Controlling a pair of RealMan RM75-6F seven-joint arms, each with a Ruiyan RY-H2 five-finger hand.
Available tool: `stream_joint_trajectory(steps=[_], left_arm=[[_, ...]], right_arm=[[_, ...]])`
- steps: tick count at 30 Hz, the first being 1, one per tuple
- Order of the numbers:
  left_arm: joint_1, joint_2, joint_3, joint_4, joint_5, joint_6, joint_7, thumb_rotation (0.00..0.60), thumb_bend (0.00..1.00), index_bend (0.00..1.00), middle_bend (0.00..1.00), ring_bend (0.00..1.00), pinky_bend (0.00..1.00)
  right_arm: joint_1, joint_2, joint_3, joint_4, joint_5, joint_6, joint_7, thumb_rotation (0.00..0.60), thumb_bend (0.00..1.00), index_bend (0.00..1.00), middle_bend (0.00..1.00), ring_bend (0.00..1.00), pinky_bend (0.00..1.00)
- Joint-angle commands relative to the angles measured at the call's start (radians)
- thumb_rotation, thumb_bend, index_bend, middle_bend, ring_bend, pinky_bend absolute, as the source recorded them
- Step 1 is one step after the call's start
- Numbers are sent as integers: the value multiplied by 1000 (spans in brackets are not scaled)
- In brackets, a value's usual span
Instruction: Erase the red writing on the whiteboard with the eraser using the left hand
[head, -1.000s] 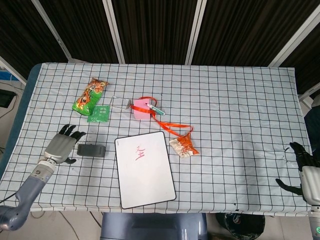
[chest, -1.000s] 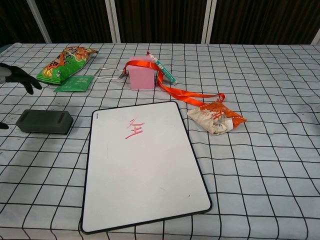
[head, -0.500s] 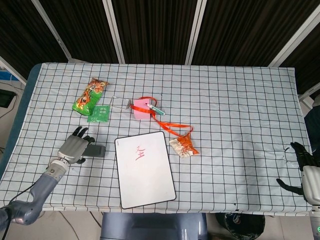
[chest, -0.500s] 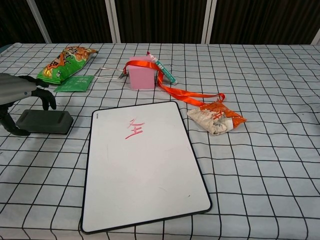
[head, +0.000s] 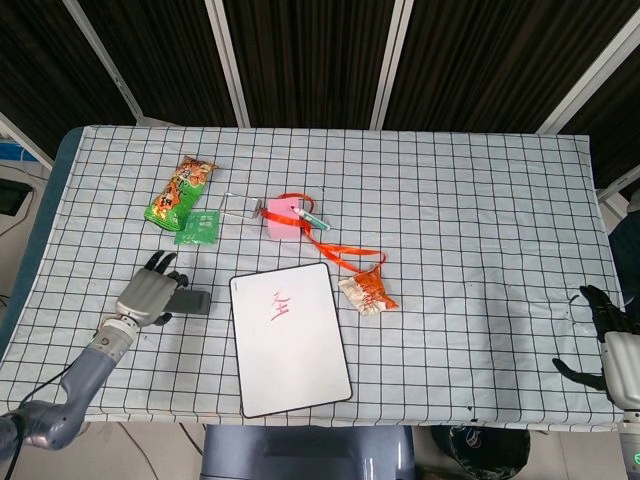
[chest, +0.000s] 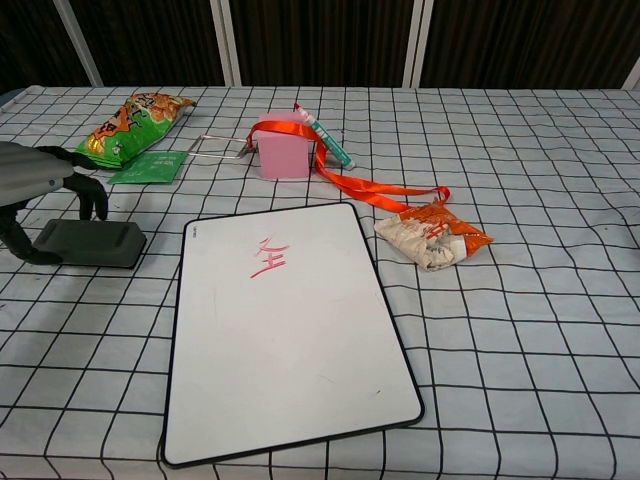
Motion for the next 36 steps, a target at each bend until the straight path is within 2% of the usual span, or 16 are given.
stream_joint_trajectory(steps=[1,11,22,33,36], left_arm=[[-3,-4,1,5,-6,1,6,600,188,342,376,0,0],[-13,-16,12,14,-15,-3,13,600,194,353,386,0,0],[-25,-19,14,14,-12,9,17,600,303,395,433,0,0],[-55,28,-21,-96,-9,42,60,600,305,395,432,0,0],[-92,25,-48,-137,-52,25,115,600,305,396,433,0,0]], right_arm=[[0,1,0,-1,1,-1,-1,600,182,62,94,186,212],[1,2,0,-2,4,-4,-2,600,181,62,95,187,212],[0,2,1,-5,7,-4,-1,600,181,69,97,189,212],[0,4,0,-7,6,-3,1,600,181,69,98,189,212],[0,4,0,-7,5,-3,1,600,181,69,98,189,212]])
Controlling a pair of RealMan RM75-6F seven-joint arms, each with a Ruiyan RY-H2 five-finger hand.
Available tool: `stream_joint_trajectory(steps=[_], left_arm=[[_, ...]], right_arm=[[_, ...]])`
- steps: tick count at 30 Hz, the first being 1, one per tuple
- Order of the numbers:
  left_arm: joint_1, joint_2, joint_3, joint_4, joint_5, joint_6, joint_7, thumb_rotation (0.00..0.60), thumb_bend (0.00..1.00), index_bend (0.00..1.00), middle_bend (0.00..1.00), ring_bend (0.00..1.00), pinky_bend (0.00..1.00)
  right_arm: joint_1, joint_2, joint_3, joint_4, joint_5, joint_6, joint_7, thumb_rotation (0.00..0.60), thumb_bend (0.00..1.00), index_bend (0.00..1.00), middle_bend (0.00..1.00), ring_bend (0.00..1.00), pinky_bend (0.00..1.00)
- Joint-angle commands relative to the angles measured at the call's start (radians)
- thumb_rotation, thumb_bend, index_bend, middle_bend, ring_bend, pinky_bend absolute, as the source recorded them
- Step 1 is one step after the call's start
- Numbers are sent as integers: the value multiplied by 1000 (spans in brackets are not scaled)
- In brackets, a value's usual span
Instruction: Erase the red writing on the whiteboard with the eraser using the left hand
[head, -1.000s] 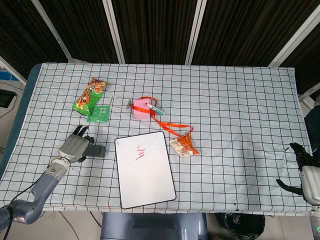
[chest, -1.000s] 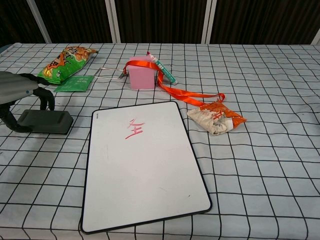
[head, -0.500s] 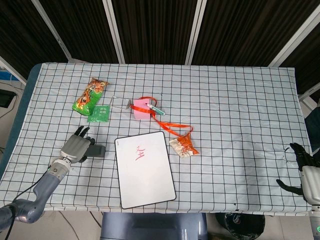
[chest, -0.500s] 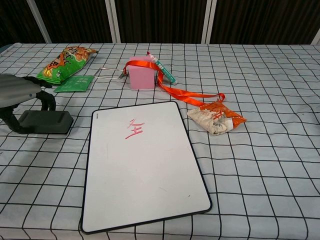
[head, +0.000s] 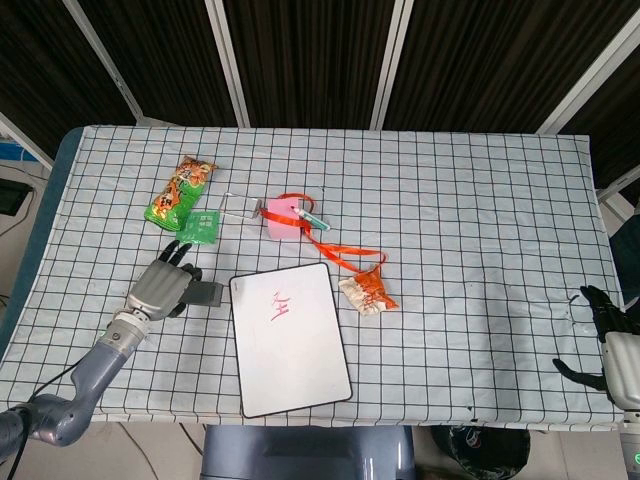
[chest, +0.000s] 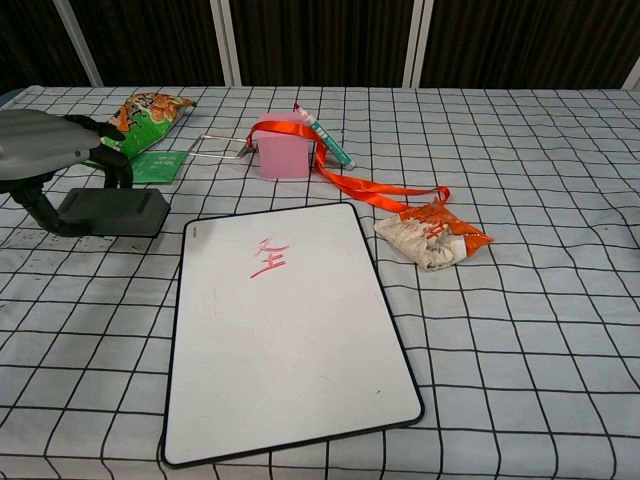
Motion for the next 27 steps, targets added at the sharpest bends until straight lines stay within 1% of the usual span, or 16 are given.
stream_joint_trajectory(steps=[1,4,7,11,22,24,27], left_arm=[[-45,-5,-34,-40,-55,-19,63,600,305,396,433,0,0],[-82,-33,-54,-44,-102,-35,112,600,305,398,438,0,0],[-127,-80,-72,-37,-157,-54,164,600,305,398,439,0,0],[-181,-151,-86,-17,-222,-40,249,600,305,398,437,0,0],[-299,-302,-98,43,-396,3,433,600,305,398,435,0,0],[-321,-327,-97,55,-425,16,459,600,305,398,435,0,0],[-340,-347,-94,66,-438,25,466,600,305,398,435,0,0]], right_arm=[[0,0,0,0,0,0,-1,600,181,69,98,189,212],[0,-1,-1,1,-1,0,-2,600,181,69,98,189,212],[0,-1,-1,1,-3,1,-3,600,181,69,98,189,212],[-1,-2,-4,1,-7,1,-4,600,181,69,97,189,212],[-3,-1,-5,3,-7,4,2,600,181,69,98,189,212],[-4,-1,-4,3,-7,5,3,600,181,69,98,189,212],[-4,0,-4,2,-5,4,5,600,181,69,98,189,212]])
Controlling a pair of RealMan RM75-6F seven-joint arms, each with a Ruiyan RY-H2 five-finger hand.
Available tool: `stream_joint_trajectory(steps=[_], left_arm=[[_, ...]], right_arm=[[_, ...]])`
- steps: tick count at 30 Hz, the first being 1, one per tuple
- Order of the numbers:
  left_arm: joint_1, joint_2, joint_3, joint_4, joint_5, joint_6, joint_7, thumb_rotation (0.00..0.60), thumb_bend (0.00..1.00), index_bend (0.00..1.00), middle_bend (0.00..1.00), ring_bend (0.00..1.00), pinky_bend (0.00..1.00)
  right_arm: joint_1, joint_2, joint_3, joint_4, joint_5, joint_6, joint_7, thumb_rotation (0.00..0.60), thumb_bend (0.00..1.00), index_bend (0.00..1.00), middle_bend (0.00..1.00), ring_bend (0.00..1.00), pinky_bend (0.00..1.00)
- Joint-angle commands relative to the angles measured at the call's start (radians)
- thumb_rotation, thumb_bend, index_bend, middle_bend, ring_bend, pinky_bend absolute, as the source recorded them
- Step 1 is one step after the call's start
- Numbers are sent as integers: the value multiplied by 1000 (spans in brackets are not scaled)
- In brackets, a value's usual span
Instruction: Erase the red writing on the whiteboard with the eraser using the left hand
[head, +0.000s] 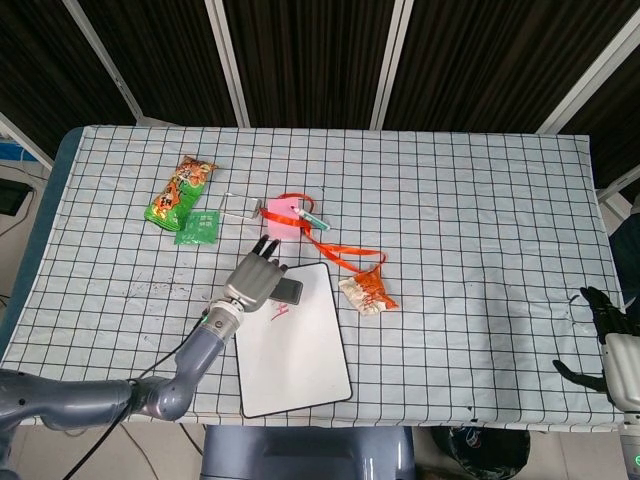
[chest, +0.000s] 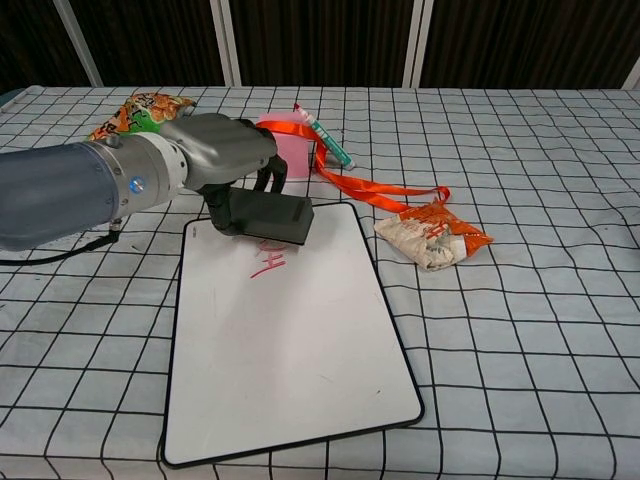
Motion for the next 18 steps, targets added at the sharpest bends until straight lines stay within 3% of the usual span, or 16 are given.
stream_joint_trajectory(steps=[1,18], left_arm=[[-19,-21,4,17,-15,14,8,600,305,397,435,0,0],[-45,-34,66,36,-48,14,-8,600,305,397,434,0,0]], right_arm=[[0,0,0,0,0,0,0,600,181,69,98,189,212],[-1,2,0,-1,2,-2,3,600,182,69,98,189,212]])
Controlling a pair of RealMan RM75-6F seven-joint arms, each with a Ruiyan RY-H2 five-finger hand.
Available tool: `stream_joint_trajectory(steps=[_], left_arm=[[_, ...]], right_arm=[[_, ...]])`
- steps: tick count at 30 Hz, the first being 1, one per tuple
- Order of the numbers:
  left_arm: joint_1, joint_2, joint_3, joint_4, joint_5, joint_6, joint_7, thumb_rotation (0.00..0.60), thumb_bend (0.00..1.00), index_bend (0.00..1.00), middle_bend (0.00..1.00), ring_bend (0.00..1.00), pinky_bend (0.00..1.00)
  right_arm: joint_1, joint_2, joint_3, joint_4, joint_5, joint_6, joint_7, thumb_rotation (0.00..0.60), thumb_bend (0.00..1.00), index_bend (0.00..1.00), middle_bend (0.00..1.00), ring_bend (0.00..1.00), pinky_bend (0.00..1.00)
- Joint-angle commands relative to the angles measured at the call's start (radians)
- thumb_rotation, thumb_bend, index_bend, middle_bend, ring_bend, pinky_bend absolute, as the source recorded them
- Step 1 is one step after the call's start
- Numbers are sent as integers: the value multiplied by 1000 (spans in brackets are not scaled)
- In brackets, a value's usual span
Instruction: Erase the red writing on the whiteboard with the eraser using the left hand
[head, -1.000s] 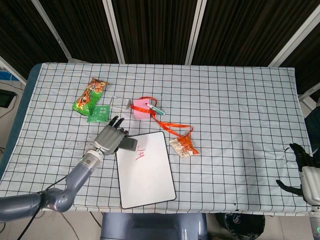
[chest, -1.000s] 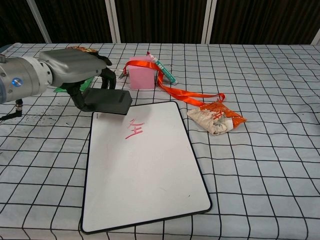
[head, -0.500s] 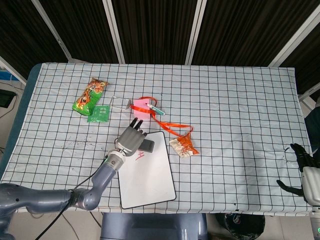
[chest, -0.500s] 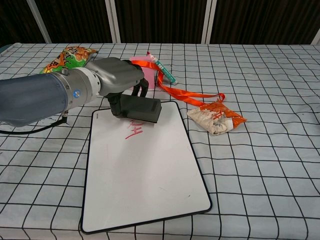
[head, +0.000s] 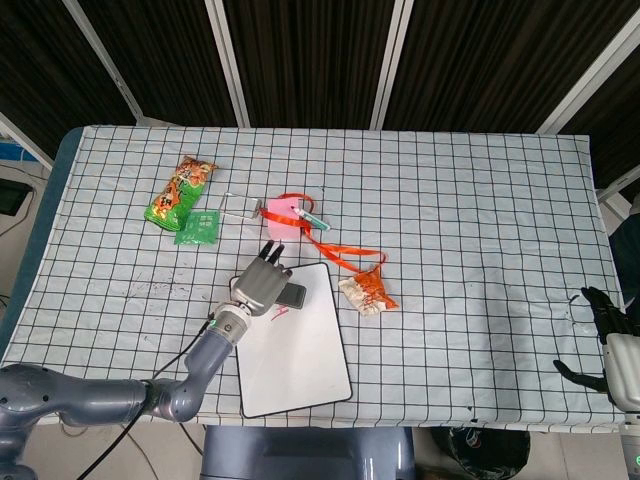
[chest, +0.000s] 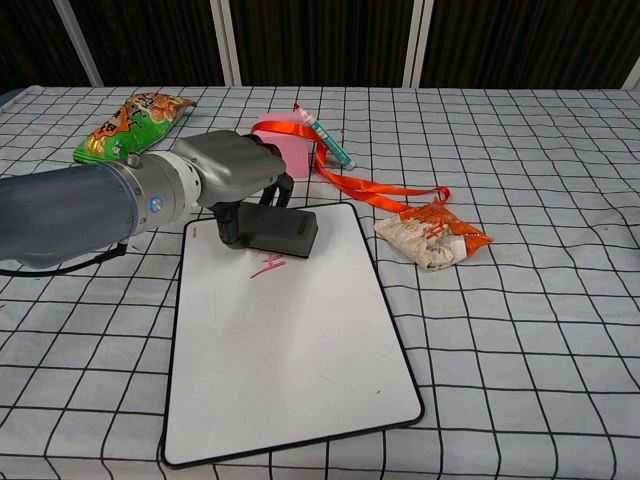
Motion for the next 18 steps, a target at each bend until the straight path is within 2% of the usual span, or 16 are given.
stream_joint_trajectory(steps=[1,7,18], left_arm=[[-3,2,11,-6,-3,-3,-2,600,305,398,434,0,0],[-3,22,38,-49,12,1,-10,600,305,398,434,0,0],[-6,103,114,-199,19,11,16,600,306,399,434,0,0]], right_arm=[[0,0,0,0,0,-1,-1,600,182,69,98,189,212],[-1,1,0,0,1,0,0,600,181,69,98,189,212],[-1,1,1,1,1,1,-2,600,182,69,98,189,212]])
